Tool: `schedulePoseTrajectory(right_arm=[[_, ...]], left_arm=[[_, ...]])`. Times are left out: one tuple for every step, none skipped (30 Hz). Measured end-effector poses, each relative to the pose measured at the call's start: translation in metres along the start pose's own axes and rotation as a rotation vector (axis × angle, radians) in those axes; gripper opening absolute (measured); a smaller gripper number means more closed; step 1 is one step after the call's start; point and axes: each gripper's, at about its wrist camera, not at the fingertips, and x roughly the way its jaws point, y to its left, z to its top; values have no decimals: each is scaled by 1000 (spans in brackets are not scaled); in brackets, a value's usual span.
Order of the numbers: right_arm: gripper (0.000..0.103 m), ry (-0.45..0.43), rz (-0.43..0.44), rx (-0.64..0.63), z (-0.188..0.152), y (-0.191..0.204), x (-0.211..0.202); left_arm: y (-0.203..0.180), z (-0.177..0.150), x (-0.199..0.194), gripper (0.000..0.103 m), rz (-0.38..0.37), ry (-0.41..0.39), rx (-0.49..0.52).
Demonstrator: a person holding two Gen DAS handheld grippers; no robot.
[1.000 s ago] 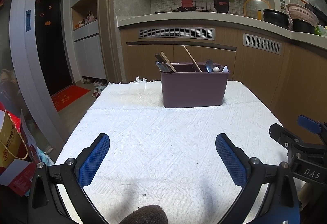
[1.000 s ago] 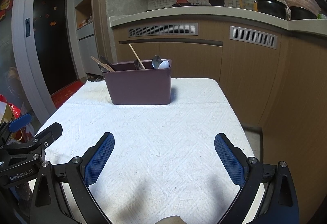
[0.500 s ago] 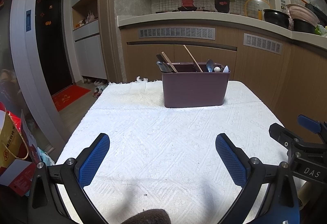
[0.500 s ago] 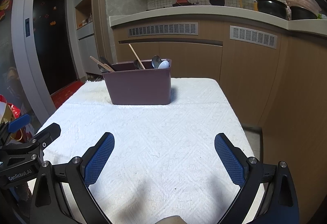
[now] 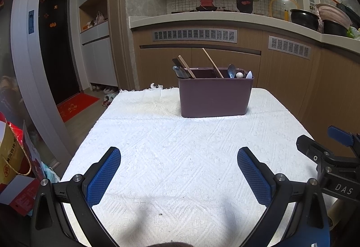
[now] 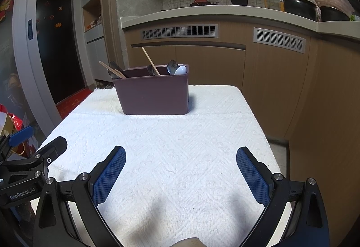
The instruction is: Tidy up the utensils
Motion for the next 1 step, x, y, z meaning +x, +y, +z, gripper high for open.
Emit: schedulePoseTrajectory(right_arm=[[99,0,0,1,0,0,0]], left_arm=[[0,0,1,103,3,1,0]])
